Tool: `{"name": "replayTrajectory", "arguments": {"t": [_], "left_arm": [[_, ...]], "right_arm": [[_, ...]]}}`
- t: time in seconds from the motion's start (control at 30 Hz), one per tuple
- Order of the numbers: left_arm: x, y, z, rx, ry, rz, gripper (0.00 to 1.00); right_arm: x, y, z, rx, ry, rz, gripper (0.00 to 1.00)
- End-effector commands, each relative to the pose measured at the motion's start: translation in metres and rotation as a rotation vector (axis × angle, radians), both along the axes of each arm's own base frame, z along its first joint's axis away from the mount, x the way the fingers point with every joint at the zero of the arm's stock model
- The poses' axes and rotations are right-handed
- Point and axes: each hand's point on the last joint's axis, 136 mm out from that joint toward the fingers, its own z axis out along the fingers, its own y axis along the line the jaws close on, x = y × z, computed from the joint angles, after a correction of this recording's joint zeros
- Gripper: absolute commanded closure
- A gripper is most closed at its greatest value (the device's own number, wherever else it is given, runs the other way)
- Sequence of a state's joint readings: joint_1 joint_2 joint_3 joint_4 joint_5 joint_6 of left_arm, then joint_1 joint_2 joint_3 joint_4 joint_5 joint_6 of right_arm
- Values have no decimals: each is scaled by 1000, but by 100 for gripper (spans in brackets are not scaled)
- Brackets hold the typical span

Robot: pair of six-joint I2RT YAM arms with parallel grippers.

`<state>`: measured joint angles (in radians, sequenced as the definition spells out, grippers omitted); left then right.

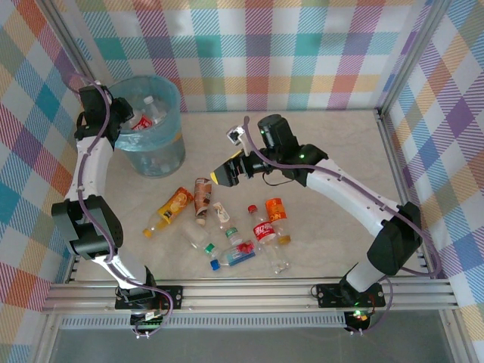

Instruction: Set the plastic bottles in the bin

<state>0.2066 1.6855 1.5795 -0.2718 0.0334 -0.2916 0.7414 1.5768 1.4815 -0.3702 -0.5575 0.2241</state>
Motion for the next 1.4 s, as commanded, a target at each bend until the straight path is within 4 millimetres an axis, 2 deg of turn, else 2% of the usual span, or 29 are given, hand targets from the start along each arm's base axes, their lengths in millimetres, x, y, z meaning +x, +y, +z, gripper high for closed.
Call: {"name": "replayTrajectory", "arguments": {"t": [0.0, 0.1, 0.17, 0.2, 0.23, 0.27, 0.33, 0.37, 0.53, 0.7, 0.93, 1.07, 1.17, 1.27, 1.37], "left_arm": [[-9, 3, -73, -117, 172, 55, 98], [-13, 4, -61, -124, 140, 71, 92], [-14, 3, -50, -126, 114, 72, 84], [-15, 3, -42, -125, 99, 69, 69], [-16, 2, -35, -124, 86, 66, 49], [-17, 1, -28, -125, 76, 61, 39], [-18, -3, -13, -127, 56, 39, 28], [-18, -5, -7, -130, 51, 27, 26], [-21, -13, 23, -133, 19, -19, 25], [-26, -16, 42, -122, -7, -32, 26], [-42, -23, 76, -107, -50, -53, 27], [-61, -39, 99, -52, -80, -82, 27], [-79, -56, 112, -5, -101, -113, 27], [-97, -82, 117, 34, -121, -164, 27], [-114, -119, 113, 70, -140, -254, 27]], "right_arm": [[-2, 5, 11, 7, -26, 18, 0], [-3, 5, 12, 1, -32, 21, 0], [-4, 5, 12, 0, -35, 22, 1], [-4, 5, 12, -2, -35, 22, 0], [-3, 5, 12, -2, -37, 21, 0], [-3, 5, 12, -3, -39, 22, 0], [-3, 5, 11, -4, -38, 22, 0], [-3, 6, 11, -4, -37, 24, 0], [-4, 8, 9, -5, -33, 30, 0], [-4, 8, 6, -17, -36, 28, 0], [8, -5, -1, -102, -45, -67, 0], [18, -28, -20, -219, -49, -184, 0], [21, -51, -43, -317, -21, -263, 0], [23, -83, -74, -425, 45, -355, 0], [15, -111, -103, -489, 124, -405, 1]]}}
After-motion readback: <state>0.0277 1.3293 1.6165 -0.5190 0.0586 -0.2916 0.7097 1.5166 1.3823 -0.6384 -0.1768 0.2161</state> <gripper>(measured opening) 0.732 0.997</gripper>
